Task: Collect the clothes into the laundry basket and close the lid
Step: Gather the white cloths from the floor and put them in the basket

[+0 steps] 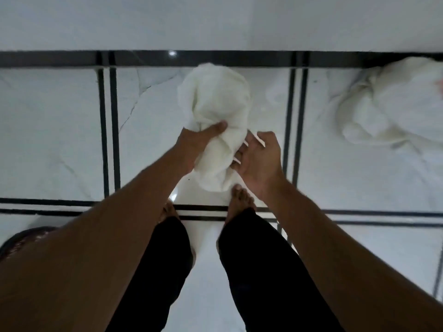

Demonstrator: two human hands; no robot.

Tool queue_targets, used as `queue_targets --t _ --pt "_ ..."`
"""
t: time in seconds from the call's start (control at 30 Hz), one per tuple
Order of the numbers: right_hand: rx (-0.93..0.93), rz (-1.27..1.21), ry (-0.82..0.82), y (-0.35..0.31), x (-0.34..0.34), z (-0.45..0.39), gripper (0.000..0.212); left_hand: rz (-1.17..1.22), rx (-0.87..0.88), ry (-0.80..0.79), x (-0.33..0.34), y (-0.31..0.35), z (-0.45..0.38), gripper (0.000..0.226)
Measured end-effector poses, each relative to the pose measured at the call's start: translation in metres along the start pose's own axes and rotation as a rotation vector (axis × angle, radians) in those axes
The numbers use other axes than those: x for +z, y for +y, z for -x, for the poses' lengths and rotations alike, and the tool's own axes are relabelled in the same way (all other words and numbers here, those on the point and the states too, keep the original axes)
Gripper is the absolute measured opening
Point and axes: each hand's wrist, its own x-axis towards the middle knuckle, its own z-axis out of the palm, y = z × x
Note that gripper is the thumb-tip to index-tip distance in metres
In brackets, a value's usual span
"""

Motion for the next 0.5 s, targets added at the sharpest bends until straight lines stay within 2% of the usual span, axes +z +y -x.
queue_targets --t 0.1,0.13,0.23,0.33,0.43,0.5 --pt "0.077 0.032 -0.006 -0.002 -0.053 0.080 0.051 -0.223 0.051 -0.016 0.015 0.000 0.071 0.044" --pt "0.055 0.113 -0.040 0.002 -0.069 0.108 0.051 -0.259 0.082 -0.035 0.019 0.000 0.095 0.049" --pt "-0.036 0.308 0.041 0.005 -0.118 0.186 0.038 -0.483 0.132 -0.118 0.031 -0.002 0.157 0.064" --pt "-0.121 0.183 0.211 0.043 -0.178 0.256 0.027 -0.695 0.186 -0.211 0.041 -0.023 0.200 0.081" --pt "-0.127 0.036 0.442 0.105 -0.224 0.318 0.020 -0.836 0.220 -0.155 0.058 -0.059 0.238 0.088" --pt "-0.084 -0.083 0.515 0.159 -0.251 0.344 0.021 -0.908 0.245 -0.149 0.076 -0.088 0.263 0.090"
